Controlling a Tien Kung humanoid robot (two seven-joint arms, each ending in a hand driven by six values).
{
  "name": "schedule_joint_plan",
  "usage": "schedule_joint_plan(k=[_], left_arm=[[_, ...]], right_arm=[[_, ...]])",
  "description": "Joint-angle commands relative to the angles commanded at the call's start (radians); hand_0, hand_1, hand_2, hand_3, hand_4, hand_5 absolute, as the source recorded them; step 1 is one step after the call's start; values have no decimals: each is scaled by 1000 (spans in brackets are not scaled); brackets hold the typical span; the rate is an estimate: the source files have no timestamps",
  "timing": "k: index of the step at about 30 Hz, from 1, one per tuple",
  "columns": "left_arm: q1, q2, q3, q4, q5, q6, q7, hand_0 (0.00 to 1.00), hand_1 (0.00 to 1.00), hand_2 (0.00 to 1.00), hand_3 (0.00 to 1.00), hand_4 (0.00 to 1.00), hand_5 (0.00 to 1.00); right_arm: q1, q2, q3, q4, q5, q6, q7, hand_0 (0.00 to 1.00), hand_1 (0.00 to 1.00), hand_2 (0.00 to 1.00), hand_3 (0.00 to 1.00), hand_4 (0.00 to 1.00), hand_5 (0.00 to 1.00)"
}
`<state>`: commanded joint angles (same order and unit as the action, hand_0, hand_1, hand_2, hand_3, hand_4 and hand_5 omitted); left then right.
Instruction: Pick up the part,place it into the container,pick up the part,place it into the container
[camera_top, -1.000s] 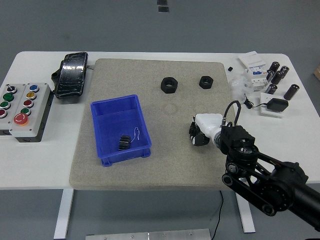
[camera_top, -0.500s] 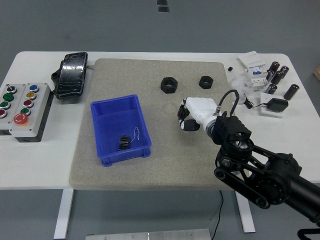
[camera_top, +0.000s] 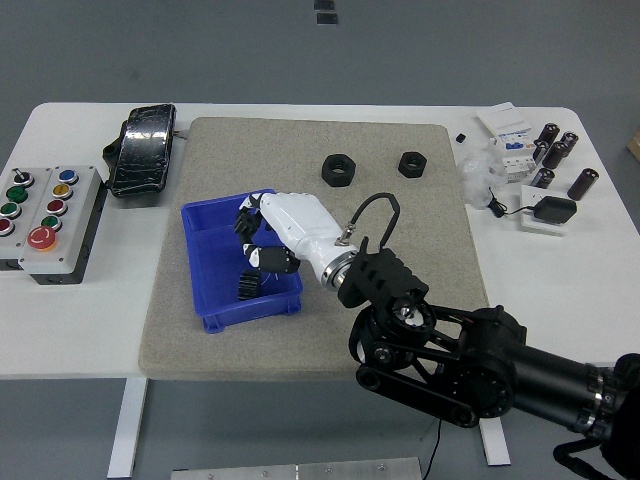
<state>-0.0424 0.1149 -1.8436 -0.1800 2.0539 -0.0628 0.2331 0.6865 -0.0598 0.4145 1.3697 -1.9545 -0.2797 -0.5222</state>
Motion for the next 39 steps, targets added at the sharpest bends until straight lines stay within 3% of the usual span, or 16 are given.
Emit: schedule_joint_plan(k=[6, 7, 11, 12, 14, 17, 18, 22, 24, 25, 29, 32, 33, 36, 39], left_arm=[[-2, 0, 0, 0, 0, -1, 1, 655, 590, 556, 622, 660, 436], [-2, 0, 1, 0, -2, -1, 1, 655, 591, 557, 622, 660, 437], [-3, 0, 3, 0, -3, -2, 0, 655, 591, 557, 622, 660, 437], [-3, 0, 2, 0, -3, -2, 0, 656, 591, 557, 622, 660, 437], [-3, 0, 1, 0, -1, -3, 1, 656, 591, 557, 622, 660, 437], [-3, -1, -1, 0, 0, -3, 1, 656, 591, 557, 622, 660, 437], [-3, -1, -1, 0, 1, -3, 0, 655, 590, 557, 623, 660, 438], [-4, -3, -4, 0, 5, -4, -2, 655, 590, 557, 623, 660, 438], [-6, -4, 1, 0, 0, -4, -6, 655, 590, 557, 623, 660, 438], [-7, -5, 4, 0, -3, -4, -7, 656, 591, 557, 623, 661, 437], [-3, -7, 3, 0, -3, -3, -13, 656, 591, 557, 623, 661, 437], [2, -8, -2, 0, 1, 0, -15, 656, 591, 556, 622, 662, 436], [3, -9, -4, 0, 2, 1, -16, 656, 591, 556, 622, 662, 436], [7, -11, -11, 0, 7, 3, -17, 655, 590, 556, 622, 663, 438], [9, -16, -19, 0, 15, 4, -15, 655, 590, 556, 622, 663, 438]], right_arm=[[0, 6, 3, 3, -131, 66, -108, 391, 717, 807, 794, 600, 317], [-2, 6, 2, 2, -140, 78, -118, 396, 746, 855, 891, 819, 444], [-8, 8, -3, 0, -134, 102, -123, 396, 746, 855, 891, 819, 444], [-9, 7, -4, -1, -117, 100, -120, 395, 749, 865, 900, 894, 482], [-12, 6, -4, -6, -79, 75, -98, 395, 749, 865, 900, 894, 482], [-25, -3, 27, -4, -4, -4, -33, 395, 749, 865, 900, 894, 482], [-32, -6, 48, -2, 34, -42, -1, 353, 661, 746, 778, 874, 508], [-76, -17, 146, -16, 179, -151, 140, 353, 661, 746, 778, 874, 508], [-117, -25, 221, 10, 248, -128, 195, 353, 661, 746, 778, 874, 508], [-137, -28, 257, 30, 262, -104, 204, 497, 691, 737, 763, 909, 627], [-227, -57, 408, 120, 263, 21, 189, 497, 691, 737, 763, 909, 627], [-303, -79, 528, 173, 330, 85, 250, 515, 673, 714, 709, 903, 612], [-327, -84, 564, 183, 355, 76, 278, 515, 673, 714, 709, 903, 612], [-414, -88, 678, 203, 452, -16, 392, 534, 684, 713, 686, 888, 619], [-487, -79, 760, 164, 559, -81, 505, 534, 684, 713, 686, 888, 619]])
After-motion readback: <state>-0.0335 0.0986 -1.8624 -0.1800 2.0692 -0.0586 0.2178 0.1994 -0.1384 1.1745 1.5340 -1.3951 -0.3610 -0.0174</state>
